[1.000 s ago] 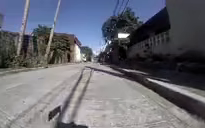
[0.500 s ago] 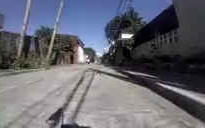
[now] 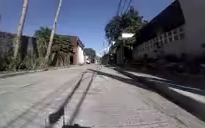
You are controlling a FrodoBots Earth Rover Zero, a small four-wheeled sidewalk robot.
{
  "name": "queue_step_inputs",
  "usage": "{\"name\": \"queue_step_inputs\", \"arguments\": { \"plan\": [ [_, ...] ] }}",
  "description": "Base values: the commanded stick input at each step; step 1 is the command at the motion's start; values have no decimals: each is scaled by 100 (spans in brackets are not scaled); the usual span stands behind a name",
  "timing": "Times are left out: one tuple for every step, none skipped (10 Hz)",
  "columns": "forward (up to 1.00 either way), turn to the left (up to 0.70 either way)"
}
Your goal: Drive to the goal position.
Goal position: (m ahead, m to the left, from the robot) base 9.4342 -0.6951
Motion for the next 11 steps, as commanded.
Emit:
{"name": "queue_step_inputs", "arguments": {
  "plan": [
    [85,0],
    [85,0],
    [85,0],
    [85,0],
    [85,0],
    [85,0],
    [85,0],
    [85,0],
    [85,0],
    [85,0],
    [85,0]
  ]
}}
